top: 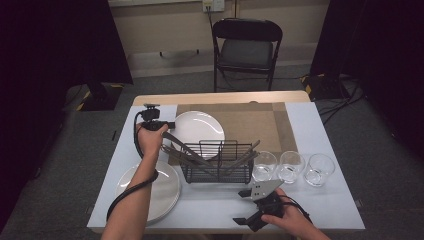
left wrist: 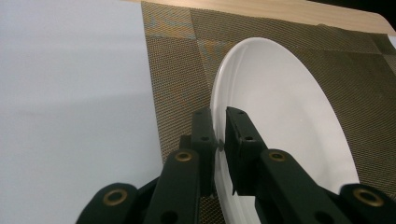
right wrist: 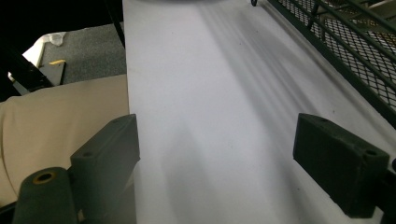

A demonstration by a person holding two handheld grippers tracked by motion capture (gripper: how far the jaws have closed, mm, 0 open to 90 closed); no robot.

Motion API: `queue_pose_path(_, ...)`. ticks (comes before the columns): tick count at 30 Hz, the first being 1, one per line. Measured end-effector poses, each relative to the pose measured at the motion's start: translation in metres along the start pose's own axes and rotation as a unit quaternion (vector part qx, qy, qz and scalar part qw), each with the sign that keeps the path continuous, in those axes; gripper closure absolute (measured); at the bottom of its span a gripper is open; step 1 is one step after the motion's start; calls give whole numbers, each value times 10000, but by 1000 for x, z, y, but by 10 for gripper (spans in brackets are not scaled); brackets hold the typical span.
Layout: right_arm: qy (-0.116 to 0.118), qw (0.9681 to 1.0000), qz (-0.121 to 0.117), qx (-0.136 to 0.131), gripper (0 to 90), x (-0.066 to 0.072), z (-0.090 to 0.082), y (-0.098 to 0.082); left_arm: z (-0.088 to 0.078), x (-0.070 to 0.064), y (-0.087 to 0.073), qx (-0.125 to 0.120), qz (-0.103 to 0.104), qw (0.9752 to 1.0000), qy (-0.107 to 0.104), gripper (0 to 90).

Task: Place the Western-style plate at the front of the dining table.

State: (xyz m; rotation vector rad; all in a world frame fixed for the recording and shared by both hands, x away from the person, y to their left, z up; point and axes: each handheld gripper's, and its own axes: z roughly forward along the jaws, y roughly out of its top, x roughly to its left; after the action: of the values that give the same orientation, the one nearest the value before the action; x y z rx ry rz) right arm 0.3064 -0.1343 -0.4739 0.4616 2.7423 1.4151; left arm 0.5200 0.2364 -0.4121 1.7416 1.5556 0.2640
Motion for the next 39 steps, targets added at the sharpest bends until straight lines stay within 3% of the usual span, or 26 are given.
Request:
queue_pose_path(18, 18, 10000, -6, 5, 136, 0, 0, 0, 7, -1, -1, 66, 90, 9999, 30, 827)
queue_pose_path(20, 25, 10000, -8, 6, 136, 0, 1, 0, 6, -3, 0, 43, 31, 9999, -133, 844)
queue_pose_path(24, 14, 10000, -14, 13, 136, 0, 1, 0, 7, -9, 4, 55, 243, 9996, -151, 831)
queue_pose_path(30, 7, 10000, -15, -1, 136, 1, -1, -1, 7, -4, -1, 22, 327, 9994, -62, 729)
queue_pose_path(36, -6, 10000, -25, 4, 136, 1, -1, -1, 8, 6, -15, 25, 562, 9984, 11, 467)
queue_pose_path(39, -10, 10000, -34, 14, 136, 1, 0, -1, 8, 10, -25, 53, 793, 9968, 13, 370)
